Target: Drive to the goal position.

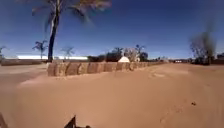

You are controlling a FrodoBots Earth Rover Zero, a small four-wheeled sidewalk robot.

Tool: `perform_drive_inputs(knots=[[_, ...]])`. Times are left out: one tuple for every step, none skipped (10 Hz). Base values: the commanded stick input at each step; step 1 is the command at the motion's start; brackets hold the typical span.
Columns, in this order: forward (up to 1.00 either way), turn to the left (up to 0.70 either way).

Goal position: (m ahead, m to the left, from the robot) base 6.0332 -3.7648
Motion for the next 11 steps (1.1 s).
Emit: perform_drive_inputs(knots=[[0.70, 0.00], [0.70, 0.00], [0.70, 0.00], [0.70, 0.00], [0.70, 0.00], [0.70, 0.00], [0.70, 0.00], [0.70, 0.00], [0.70, 0.00], [0.70, 0.00], [0.70, 0.00]])
